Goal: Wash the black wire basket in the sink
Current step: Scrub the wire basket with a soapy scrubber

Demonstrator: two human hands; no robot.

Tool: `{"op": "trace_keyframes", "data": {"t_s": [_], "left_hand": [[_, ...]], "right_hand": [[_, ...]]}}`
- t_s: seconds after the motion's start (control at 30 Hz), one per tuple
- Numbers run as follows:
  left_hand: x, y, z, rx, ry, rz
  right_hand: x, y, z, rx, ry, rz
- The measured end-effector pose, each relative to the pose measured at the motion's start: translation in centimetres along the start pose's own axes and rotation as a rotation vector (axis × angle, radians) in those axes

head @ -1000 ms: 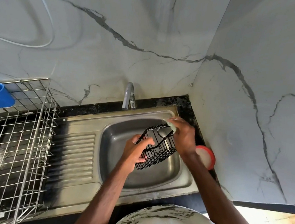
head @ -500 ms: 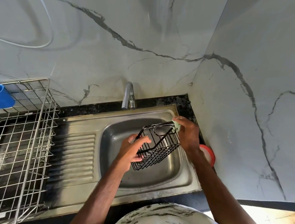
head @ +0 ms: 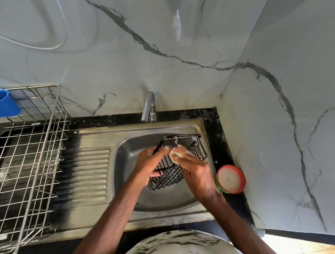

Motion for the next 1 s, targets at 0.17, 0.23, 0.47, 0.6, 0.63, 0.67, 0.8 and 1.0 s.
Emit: {"op": "trace_keyframes", "data": {"t_s": [0.17, 0.23, 0.47, 0.6, 0.63, 0.67, 0.8, 1.0], "left_hand": [[-0.3, 0.3, 0.2, 0.013, -0.012, -0.04], [-0.8, 0.7, 0.4, 0.011, -0.02, -0.07], [-1.0, 1.5, 0.6, -0.001, 0.021, -0.098], [-0.3, 1.2, 0.3, 0.021, 0.028, -0.053], [-0.3, 1.2, 0.3, 0.029, 0.026, -0.039], [-0.3, 1.1, 0.3, 0.038, 0.028, -0.024], [-0.7, 1.4, 0.6, 0.064, 0.047, 0.007], [-1.1, 1.7, 0.8, 0.044, -0.009, -0.045]], "right_hand": [[0.1, 0.4, 1.5, -0.063, -0.023, 0.04], [0.5, -1.1, 1.2, -0.071, -0.031, 0.068], [1.6, -2.1, 3.5, -0.084, -0.008, 0.067], [3.6, -1.0, 6.6, -0.259, 0.024, 0.165], [3.3, -0.9, 6.1, -0.253, 0.034, 0.164], [2.7, -0.8, 5.2, -0.232, 0.033, 0.154], [-0.5, -0.9, 0.0, -0.047, 0.03, 0.047], [-0.3, -1.6, 0.3, 0.016, 0.023, 0.022]]}}
Point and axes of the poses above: each hand's wrist, its own y-axis away from the middle knuckle, its own x-axis out of the back of the hand, z = x × y, the point moved 10 cm from there along -y, towards the middle knuckle, and after that the axes turned 8 degrees about -x, right-handed, at the moved point
